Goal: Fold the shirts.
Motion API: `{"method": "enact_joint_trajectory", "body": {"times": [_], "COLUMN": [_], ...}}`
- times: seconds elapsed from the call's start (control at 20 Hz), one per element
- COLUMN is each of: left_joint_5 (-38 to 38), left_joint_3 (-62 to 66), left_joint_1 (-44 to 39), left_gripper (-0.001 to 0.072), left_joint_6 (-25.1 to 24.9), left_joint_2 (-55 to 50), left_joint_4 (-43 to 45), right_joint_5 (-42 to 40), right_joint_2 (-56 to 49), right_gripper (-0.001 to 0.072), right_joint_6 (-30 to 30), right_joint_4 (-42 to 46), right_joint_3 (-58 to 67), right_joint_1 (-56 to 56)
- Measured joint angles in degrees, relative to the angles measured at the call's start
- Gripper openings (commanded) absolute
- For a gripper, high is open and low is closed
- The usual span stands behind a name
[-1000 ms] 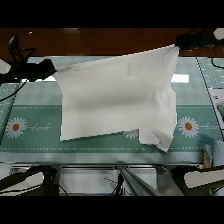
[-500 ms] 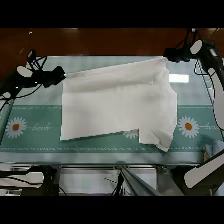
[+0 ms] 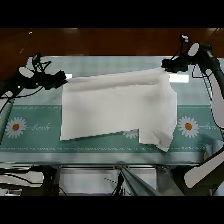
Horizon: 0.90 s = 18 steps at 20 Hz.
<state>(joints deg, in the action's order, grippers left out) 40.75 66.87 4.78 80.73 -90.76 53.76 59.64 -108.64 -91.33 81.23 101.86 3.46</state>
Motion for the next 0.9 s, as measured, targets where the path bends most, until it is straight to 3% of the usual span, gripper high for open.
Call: {"method": "enact_joint_trajectory", "body": {"times": [0.35,0.4,0.45,0.5,0.55,0.65,0.85,0.9], "left_joint_5": [8.7,9.4,10.3,10.8,11.9,15.0,25.5,28.3], "left_joint_3": [0.5,0.5,0.5,0.5,0.5,1.1,2.4,2.1], "left_joint_1": [2.5,2.7,2.8,2.9,3.1,3.5,6.9,8.4], "left_gripper": [0.003,0.0084,0.024,0.0433,0.0532,0.0553,0.0552,0.0553], "left_joint_6": [-1.8,-1.9,-1.9,-1.9,-1.9,-2.1,-4.0,-4.4], "left_joint_2": [-0.1,-0.1,-0.1,-0.1,-0.1,-0.1,1.7,2.9], "left_joint_4": [0.4,0.4,0.4,0.5,0.5,0.6,2.1,2.8], "right_joint_5": [10.6,11.4,11.9,12.4,13.0,15.3,22.7,24.9], "right_joint_2": [0.0,0.0,0.0,0.0,0.0,0.4,4.1,5.5], "right_gripper": [0.0031,0.0137,0.0298,0.0371,0.0371,0.0421,0.043,0.0497], "right_joint_6": [0.2,0.2,0.2,0.2,0.7,2.4,6.4,6.8], "right_joint_4": [0.9,0.9,0.9,1.1,1.4,2.1,9.6,10.5], "right_joint_3": [0.0,0.0,0.0,0.0,0.0,0.0,0.0,0.0], "right_joint_1": [0.0,0.0,0.0,0.0,0.0,0.4,4.1,6.1]}}
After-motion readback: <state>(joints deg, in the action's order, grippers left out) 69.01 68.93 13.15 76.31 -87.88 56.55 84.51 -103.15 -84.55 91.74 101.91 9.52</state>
